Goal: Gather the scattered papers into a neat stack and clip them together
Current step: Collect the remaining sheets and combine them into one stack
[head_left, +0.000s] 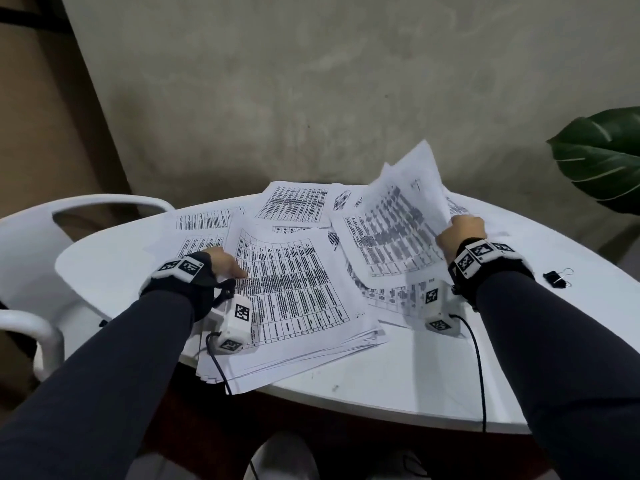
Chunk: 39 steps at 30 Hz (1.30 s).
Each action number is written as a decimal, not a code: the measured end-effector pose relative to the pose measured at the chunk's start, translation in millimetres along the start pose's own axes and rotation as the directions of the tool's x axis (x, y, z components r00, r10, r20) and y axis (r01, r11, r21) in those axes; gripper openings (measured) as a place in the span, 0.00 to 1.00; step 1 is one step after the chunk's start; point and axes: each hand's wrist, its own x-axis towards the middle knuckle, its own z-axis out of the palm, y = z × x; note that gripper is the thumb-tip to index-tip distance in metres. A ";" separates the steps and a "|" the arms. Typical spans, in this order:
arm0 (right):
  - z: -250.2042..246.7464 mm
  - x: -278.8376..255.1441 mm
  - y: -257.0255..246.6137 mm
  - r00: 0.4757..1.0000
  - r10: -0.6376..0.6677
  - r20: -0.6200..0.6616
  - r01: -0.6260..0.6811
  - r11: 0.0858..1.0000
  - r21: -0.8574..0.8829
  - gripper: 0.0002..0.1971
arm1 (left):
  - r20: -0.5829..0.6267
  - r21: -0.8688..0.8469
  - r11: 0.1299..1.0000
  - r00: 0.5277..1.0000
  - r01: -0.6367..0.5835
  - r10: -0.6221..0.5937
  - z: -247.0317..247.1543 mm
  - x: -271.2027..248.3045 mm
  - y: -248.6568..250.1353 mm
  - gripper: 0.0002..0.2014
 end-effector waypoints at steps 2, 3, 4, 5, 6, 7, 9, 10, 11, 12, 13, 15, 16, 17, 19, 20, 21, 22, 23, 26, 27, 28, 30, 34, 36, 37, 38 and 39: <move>-8.9 -1.2 -6.4 0.996 -0.054 -0.071 0.066 0.983 0.174 0.13 | -0.007 0.010 1.000 1.000 0.000 0.000 0.5 -1.7 1.0 0.27; -14.2 -1.9 -9.7 0.991 -0.062 -0.121 0.088 0.969 0.230 0.13 | -0.015 0.009 1.000 1.000 -0.006 0.007 1.8 0.1 0.8 0.27; -20.6 -1.3 -13.4 0.982 -0.062 -0.180 0.114 0.950 0.292 0.13 | -0.018 0.011 1.000 1.000 -0.007 0.007 1.7 -3.1 1.7 0.28; -28.3 -2.1 -18.9 0.969 -0.049 -0.242 0.136 0.924 0.357 0.13 | -0.027 0.008 1.000 1.000 -0.011 0.011 2.3 -1.4 1.0 0.28; -36.9 -1.6 -24.6 0.955 -0.026 -0.295 0.157 0.890 0.429 0.13 | -0.027 -0.008 1.000 1.000 -0.011 0.011 3.0 -1.0 1.3 0.28; -45.9 -0.5 -31.0 0.943 0.003 -0.334 0.177 0.843 0.507 0.12 | -0.028 -0.022 1.000 1.000 -0.011 0.010 3.7 2.1 0.6 0.27; -60.0 5.8 -43.4 0.941 0.040 -0.336 0.215 0.697 0.685 0.09 | -0.017 -0.057 0.998 1.000 -0.004 0.003 2.7 -1.9 0.6 0.26; -65.3 7.6 -48.7 0.951 0.038 -0.307 0.225 0.597 0.770 0.10 | -0.006 -0.078 0.997 1.000 0.006 -0.007 2.7 -1.4 0.5 0.25; -68.4 7.6 -53.3 0.967 0.022 -0.255 0.212 0.494 0.843 0.12 | 0.002 -0.119 0.993 1.000 0.017 -0.017 3.6 2.2 -1.0 0.24; -68.8 8.3 -56.4 0.979 -0.003 -0.205 0.187 0.415 0.890 0.15 | 0.013 -0.168 0.986 1.000 0.016 -0.014 2.5 0.8 -1.8 0.21; -67.1 5.9 -59.3 0.989 -0.036 -0.144 0.146 0.395 0.907 0.17 | 0.008 -0.210 0.978 1.000 0.009 -0.007 2.0 1.9 -3.5 0.16; -54.5 2.1 -61.2 0.991 -0.135 -0.008 0.069 0.454 0.888 0.17 | 0.016 -0.313 0.948 0.999 0.053 -0.050 2.6 2.3 -7.9 0.10; -45.3 -1.2 -61.4 0.977 -0.198 0.081 0.033 0.511 0.859 0.16 | 0.036 -0.364 0.926 0.996 0.095 -0.087 2.7 0.2 -7.3 0.10; -36.6 -6.6 -62.2 0.949 -0.262 0.173 0.018 0.594 0.804 0.16 | 0.036 -0.445 0.892 0.997 0.080 -0.072 4.4 3.1 -8.9 0.07; -19.2 -17.6 -65.4 0.885 -0.339 0.320 0.071 0.777 0.626 0.17 | 0.035 -0.613 0.787 0.998 0.066 -0.056 8.2 14.7 -15.4 0.23; -8.6 -23.0 -68.1 0.861 -0.355 0.363 0.128 0.843 0.522 0.16 | 0.044 -0.718 0.695 0.999 0.050 -0.027 9.5 15.6 -15.7 0.31; -2.1 -31.7 -71.8 0.844 -0.354 0.404 0.178 0.894 0.410 0.12 | 0.027 -0.823 0.568 1.000 0.019 0.006 10.7 15.1 -15.7 0.34; 5.4 -38.5 -75.7 0.813 -0.357 0.460 0.228 0.922 0.312 0.07 | -0.018 -0.886 0.463 1.000 -0.019 0.006 12.0 16.4 -16.1 0.29; 11.9 -45.3 -80.0 0.762 -0.356 0.541 0.267 0.934 0.237 0.07 | -0.052 -0.922 0.383 0.998 -0.061 0.033 11.8 11.2 -13.3 0.22; 28.4 -53.2 -84.9 0.672 -0.310 0.672 0.373 0.926 0.054 0.08 | -0.012 -0.925 0.378 0.996 -0.045 0.087 12.5 3.3 -10.0 0.19; 30.3 -55.2 -86.2 0.704 -0.303 0.643 0.395 0.919 0.001 0.09 | -0.003 -0.899 0.437 0.996 -0.041 0.089 10.9 5.0 -13.7 0.17; 34.4 -54.2 -87.2 0.720 -0.320 0.616 0.401 0.916 0.007 0.13 | 0.029 -0.854 0.521 0.996 -0.022 0.089 9.2 3.8 -16.0 0.23; 40.7 -57.3 -91.8 0.644 -0.312 0.699 0.275 0.946 0.170 0.31 | 0.127 -0.740 0.668 0.992 0.078 0.025 5.6 8.4 -20.7 0.40; 43.8 -55.2 -91.8 0.593 -0.350 0.725 0.004 0.902 0.431 0.39 | 0.070 -0.538 0.841 0.992 -0.054 0.108 -3.8 30.9 -35.2 0.32; 40.9 -50.6 -91.8 0.693 -0.342 0.635 -0.100 0.826 0.554 0.41 | 0.018 -0.631 0.770 0.991 -0.091 0.131 -13.5 37.5 -41.9 0.29; 39.5 -50.0 -93.7 0.712 -0.367 0.598 -0.118 0.777 0.618 0.45 | -0.030 -0.686 0.717 0.990 -0.123 0.141 -18.6 39.0 -43.2 0.23; 39.9 -49.0 -95.7 0.700 -0.404 0.588 -0.147 0.725 0.673 0.50 | -0.072 -0.740 0.652 0.984 -0.164 0.165 -24.3 34.7 -41.1 0.15; 35.4 -53.9 -99.2 0.669 -0.451 0.590 -0.167 0.683 0.711 0.51 | -0.100 -0.778 0.593 0.974 -0.205 0.205 -29.6 29.5 -36.1 0.08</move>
